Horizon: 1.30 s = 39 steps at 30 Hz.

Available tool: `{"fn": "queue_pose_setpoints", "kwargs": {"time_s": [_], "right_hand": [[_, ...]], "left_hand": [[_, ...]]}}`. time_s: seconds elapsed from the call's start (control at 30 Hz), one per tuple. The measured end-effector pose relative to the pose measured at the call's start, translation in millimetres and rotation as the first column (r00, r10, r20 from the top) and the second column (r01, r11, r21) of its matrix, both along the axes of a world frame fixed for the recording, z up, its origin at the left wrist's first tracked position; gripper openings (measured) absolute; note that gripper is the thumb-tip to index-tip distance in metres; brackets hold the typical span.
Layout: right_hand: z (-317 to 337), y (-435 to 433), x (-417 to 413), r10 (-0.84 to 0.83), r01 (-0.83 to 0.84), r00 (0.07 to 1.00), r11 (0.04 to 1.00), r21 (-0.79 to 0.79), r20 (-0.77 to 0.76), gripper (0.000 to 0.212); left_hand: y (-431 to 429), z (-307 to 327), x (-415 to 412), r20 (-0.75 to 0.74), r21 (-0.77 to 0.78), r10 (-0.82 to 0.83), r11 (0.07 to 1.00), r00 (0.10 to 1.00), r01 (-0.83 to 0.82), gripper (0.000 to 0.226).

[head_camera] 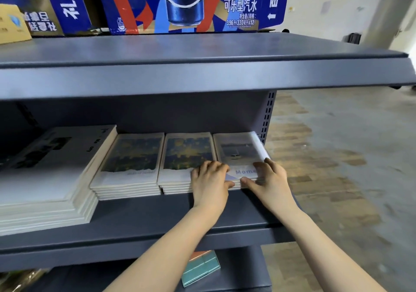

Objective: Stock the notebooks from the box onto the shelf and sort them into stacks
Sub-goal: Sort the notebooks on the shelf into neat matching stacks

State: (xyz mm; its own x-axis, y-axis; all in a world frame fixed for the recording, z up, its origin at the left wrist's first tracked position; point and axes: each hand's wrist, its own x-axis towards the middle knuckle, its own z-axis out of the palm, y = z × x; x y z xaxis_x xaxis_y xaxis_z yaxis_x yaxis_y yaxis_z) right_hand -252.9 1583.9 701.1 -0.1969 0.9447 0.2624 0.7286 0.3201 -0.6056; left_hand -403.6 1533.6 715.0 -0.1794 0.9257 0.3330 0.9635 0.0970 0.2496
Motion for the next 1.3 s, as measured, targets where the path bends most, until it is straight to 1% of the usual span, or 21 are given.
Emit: {"fn": "queue_pose_setpoints", "kwargs": {"time_s": [0.1,0.17,0.2,0.27,0.33,0.43,0.5,0.57,0.6,0.73,0.8,0.87,0.93,1.03,1.13,1.17,1.23,1.3], "right_hand": [[5,1,1,-0.004,0.001,0.993,1.000,0.025,0.119,0.056],[9,-2,-3,-0.029,0.004,0.979,0.993,0.121,0.203,0.052],[10,-4,-5,-0.037,-0.002,0.978,0.983,0.185,0.207,0.045],[15,-11,-16,-0.017,-0.020,0.992,0.959,0.283,0.129,0.024],[20,-20,-35,0.037,-0.053,0.997,0.955,0.290,0.063,0.017],[26,-32,-72,0.132,-0.138,0.990,0.948,0.288,0.042,0.017],[32,-45,-101,0.212,-0.207,0.977,0.940,0.273,0.012,0.016],[37,-61,-130,0.283,-0.276,0.959,0.930,0.242,0.004,0.016],[39,-69,-144,0.321,-0.311,0.947,0.921,0.233,-0.004,0.016],[42,-103,-200,0.464,-0.446,0.884,0.873,0.198,-0.052,0.016],[47,-119,-228,0.514,-0.494,0.855,0.848,0.194,-0.068,0.022],[54,-136,-253,0.561,-0.537,0.822,0.821,0.195,-0.097,0.023],[61,-153,-281,0.597,-0.573,0.795,0.798,0.188,-0.111,0.021],[69,-175,-321,0.639,-0.617,0.761,0.766,0.182,-0.109,0.029],[70,-196,-363,0.656,-0.637,0.751,0.750,0.178,-0.078,0.023],[69,-203,-374,0.658,-0.640,0.750,0.748,0.174,-0.070,0.025],[67,-217,-396,0.663,-0.651,0.747,0.743,0.157,-0.040,0.032],[64,-229,-416,0.669,-0.664,0.743,0.734,0.141,0.022,0.041]], "left_hand": [[1,4,-4,0.017,-0.039,-0.057,0.998,0.998,0.058,0.036],[-5,10,-13,0.054,-0.052,-0.118,0.991,0.992,0.121,0.040],[-9,12,-19,0.062,-0.051,-0.138,0.989,0.989,0.141,0.041],[-22,16,-37,0.049,-0.031,-0.129,0.991,0.990,0.131,0.040],[-40,18,-63,0.032,0.006,-0.093,0.996,0.995,0.093,0.034],[-71,24,-104,0.042,0.096,-0.037,0.995,0.998,0.033,0.028],[-94,31,-132,0.070,0.182,0.029,0.982,0.997,-0.042,0.026],[-117,35,-162,0.040,0.288,0.111,0.950,0.993,-0.118,0.021],[-128,37,-175,0.023,0.317,0.145,0.937,0.989,-0.145,0.019],[-172,40,-227,-0.019,0.384,0.230,0.900,0.973,-0.206,0.028],[-192,38,-252,-0.009,0.405,0.281,0.878,0.960,-0.254,0.030],[-212,34,-277,0.011,0.417,0.332,0.856,0.943,-0.306,0.032],[-234,28,-308,0.038,0.398,0.403,0.833,0.914,-0.384,0.037],[-263,17,-354,0.056,0.297,0.526,0.803,0.849,-0.517,0.041],[-288,3,-400,0.084,0.175,0.624,0.759,0.777,-0.628,0.030],[-295,-2,-413,0.091,0.145,0.647,0.743,0.757,-0.653,0.029],[-308,-7,-433,0.097,0.089,0.680,0.722,0.727,-0.687,0.030],[-320,-12,-450,0.116,0.026,0.701,0.707,0.704,-0.707,0.032]]}}
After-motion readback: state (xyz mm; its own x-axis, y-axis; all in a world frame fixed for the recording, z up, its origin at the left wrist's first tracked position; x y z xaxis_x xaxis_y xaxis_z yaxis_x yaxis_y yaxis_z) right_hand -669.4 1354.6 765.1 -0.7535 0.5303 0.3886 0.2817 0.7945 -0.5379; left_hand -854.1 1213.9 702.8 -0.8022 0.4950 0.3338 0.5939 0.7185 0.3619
